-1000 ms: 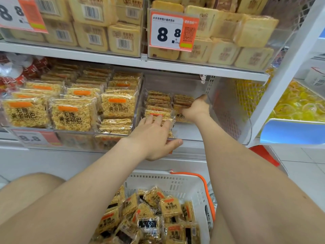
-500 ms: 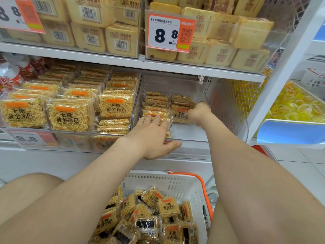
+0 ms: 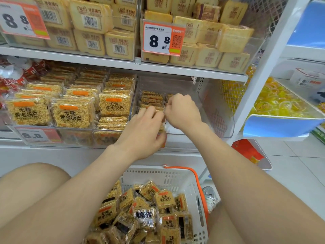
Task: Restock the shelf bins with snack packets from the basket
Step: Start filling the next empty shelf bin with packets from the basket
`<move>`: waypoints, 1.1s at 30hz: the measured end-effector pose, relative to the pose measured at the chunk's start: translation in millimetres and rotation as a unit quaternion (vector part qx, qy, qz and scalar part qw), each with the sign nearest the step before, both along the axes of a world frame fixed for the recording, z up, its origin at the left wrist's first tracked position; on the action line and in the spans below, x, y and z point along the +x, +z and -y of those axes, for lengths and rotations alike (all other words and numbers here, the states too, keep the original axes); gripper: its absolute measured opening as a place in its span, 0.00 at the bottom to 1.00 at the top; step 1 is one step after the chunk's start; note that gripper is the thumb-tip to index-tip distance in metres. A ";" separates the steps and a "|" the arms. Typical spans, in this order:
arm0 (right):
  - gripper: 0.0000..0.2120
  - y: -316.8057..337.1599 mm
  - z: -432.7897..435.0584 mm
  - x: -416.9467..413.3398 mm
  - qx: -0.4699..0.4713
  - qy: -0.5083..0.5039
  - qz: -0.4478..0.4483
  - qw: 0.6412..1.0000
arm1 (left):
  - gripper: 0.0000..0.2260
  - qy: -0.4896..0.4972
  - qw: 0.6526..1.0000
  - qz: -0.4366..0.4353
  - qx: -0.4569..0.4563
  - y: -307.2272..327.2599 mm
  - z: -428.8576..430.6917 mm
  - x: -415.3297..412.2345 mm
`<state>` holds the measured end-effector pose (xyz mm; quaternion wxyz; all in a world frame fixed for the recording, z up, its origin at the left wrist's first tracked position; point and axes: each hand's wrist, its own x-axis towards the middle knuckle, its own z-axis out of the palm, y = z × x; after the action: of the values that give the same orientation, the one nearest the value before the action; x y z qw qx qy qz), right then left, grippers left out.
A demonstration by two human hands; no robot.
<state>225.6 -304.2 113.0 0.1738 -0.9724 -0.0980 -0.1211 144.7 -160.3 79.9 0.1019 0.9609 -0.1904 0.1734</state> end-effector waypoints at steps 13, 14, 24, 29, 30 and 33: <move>0.15 -49.3 37.7 -80.1 -0.173 0.189 -0.302 0.918 | 0.13 -0.036 0.929 -0.340 0.142 -27.7 5.1 -40.1; 0.14 -68.0 39.8 -77.3 -0.199 0.189 -0.314 0.909 | 0.14 -0.042 0.917 -0.362 0.163 -33.4 7.8 -40.3; 0.09 -218.3 49.8 -120.4 -0.395 0.216 -0.436 0.779 | 0.13 -0.072 0.856 -0.433 0.273 -93.0 31.4 -38.1; 0.05 -232.9 43.0 -137.1 -0.398 0.257 -0.442 0.761 | 0.11 -0.081 0.851 -0.435 0.282 -106.7 32.7 -37.3; 0.11 -236.3 43.0 -139.1 -0.379 0.256 -0.444 0.770 | 0.11 -0.081 0.852 -0.436 0.280 -107.7 32.1 -36.6; 0.33 -238.4 40.4 -150.7 -0.339 0.270 -0.463 0.773 | 0.11 -0.070 0.853 -0.437 0.275 -107.4 29.6 -35.2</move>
<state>74.9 -344.6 -125.4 -0.1169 -0.8402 -0.2991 0.4370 109.5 -189.8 -27.5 -0.0823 0.9103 -0.2333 -0.3320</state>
